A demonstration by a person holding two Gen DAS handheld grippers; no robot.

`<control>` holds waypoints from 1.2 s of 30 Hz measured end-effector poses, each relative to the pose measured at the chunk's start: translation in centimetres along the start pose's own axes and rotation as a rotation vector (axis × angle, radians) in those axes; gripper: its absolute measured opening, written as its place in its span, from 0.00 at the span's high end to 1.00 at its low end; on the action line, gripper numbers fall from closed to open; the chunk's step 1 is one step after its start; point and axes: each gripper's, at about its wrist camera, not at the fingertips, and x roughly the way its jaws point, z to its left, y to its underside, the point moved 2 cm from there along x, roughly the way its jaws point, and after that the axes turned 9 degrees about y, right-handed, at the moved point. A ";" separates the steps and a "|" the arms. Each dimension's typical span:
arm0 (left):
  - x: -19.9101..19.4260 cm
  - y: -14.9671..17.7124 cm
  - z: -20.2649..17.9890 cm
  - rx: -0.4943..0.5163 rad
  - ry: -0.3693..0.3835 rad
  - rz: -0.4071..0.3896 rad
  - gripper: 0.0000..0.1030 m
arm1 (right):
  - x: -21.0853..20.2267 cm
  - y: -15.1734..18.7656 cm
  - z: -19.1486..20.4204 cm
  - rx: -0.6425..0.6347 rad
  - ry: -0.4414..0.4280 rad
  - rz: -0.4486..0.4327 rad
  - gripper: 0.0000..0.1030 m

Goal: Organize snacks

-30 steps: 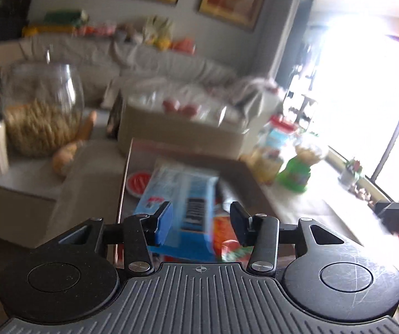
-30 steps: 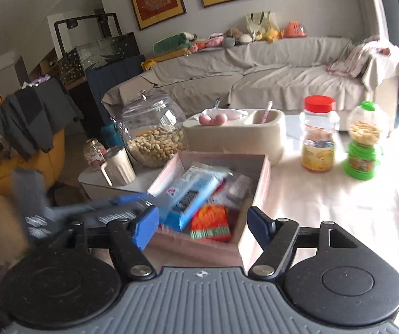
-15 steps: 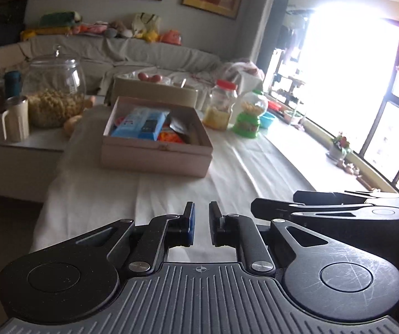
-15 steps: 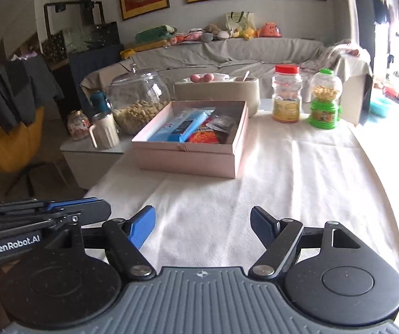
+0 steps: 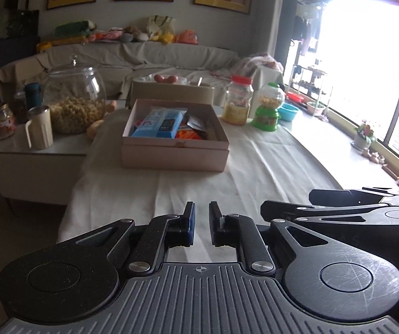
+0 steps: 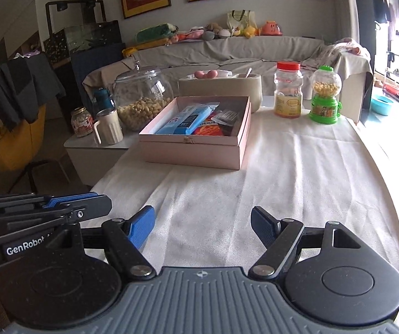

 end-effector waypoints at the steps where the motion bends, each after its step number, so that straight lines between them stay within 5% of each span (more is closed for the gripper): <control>1: 0.0 0.0 0.0 -0.004 0.001 0.001 0.87 | 0.0 0.0 0.0 0.002 0.000 0.000 0.25; 36: -0.4 0.2 -0.6 0.007 0.047 -0.002 0.87 | -0.3 0.1 0.1 -0.004 0.005 -0.015 0.25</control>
